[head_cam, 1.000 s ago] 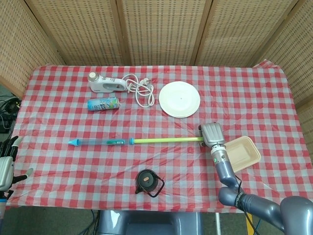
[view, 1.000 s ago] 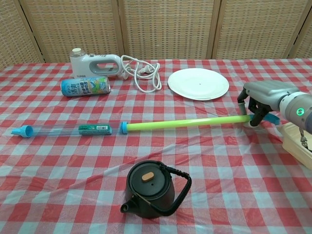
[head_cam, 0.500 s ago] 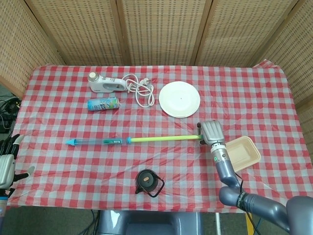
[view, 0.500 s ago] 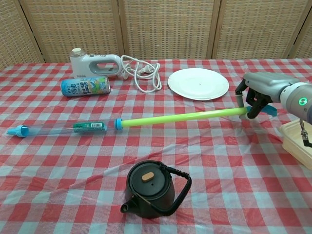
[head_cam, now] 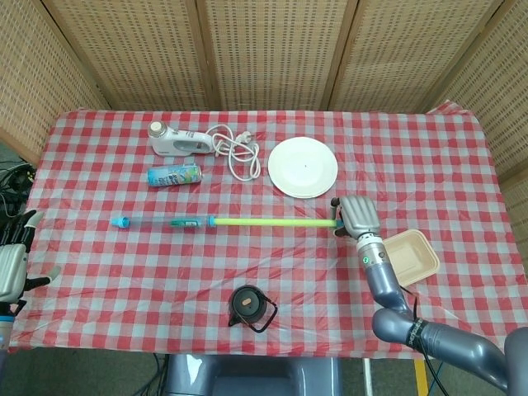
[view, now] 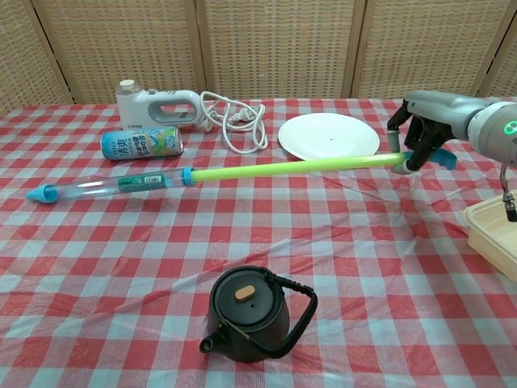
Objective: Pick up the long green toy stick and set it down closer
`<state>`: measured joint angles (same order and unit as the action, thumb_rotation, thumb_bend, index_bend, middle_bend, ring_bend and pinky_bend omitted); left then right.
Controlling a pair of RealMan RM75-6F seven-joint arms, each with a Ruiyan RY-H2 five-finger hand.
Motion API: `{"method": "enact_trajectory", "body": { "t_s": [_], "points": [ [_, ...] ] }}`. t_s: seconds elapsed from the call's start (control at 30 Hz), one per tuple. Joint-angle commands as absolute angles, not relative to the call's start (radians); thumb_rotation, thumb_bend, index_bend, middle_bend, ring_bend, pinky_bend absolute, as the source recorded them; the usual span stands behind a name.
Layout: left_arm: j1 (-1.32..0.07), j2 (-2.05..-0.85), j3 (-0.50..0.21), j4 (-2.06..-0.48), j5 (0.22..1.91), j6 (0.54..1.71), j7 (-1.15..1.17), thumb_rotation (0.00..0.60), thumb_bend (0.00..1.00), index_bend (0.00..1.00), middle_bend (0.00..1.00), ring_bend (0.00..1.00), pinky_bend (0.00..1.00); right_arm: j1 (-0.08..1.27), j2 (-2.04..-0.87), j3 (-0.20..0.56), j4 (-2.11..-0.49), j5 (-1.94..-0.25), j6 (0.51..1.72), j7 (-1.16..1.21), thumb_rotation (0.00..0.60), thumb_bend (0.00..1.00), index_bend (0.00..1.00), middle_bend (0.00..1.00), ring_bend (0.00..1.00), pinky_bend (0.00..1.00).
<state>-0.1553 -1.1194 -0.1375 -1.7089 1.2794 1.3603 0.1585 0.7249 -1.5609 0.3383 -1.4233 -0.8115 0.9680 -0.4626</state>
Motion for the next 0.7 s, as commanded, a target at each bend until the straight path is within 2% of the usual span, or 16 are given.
{"method": "enact_trajectory", "body": {
  "t_s": [0.03, 0.4, 0.7],
  "points": [
    [-0.170, -1.114, -0.147, -1.715, 1.263, 1.343, 0.171, 0.600, 0.20, 0.00, 0.00, 0.00, 0.00, 0.734, -1.538, 0.352, -1.450, -0.795, 0.966, -0.462, 0.600, 0.49, 0.78, 1.00, 1.00, 0.52],
    [-0.270, -1.106, -0.199, -1.718, 1.168, 1.231, 0.233, 0.600, 0.21, 0.01, 0.00, 0.00, 0.00, 0.748, -1.482, 0.359, -1.481, -0.811, 0.923, -0.373, 0.600, 0.49, 0.79, 1.00, 1.00, 0.52],
    [-0.310, -1.105, -0.216, -1.742, 1.129, 1.212, 0.258, 0.600, 0.21, 0.01, 0.00, 0.00, 0.00, 0.743, -1.442, 0.365, -1.468, -0.878, 0.892, -0.248, 0.600, 0.49, 0.80, 1.00, 1.00, 0.52]
  ]
}}
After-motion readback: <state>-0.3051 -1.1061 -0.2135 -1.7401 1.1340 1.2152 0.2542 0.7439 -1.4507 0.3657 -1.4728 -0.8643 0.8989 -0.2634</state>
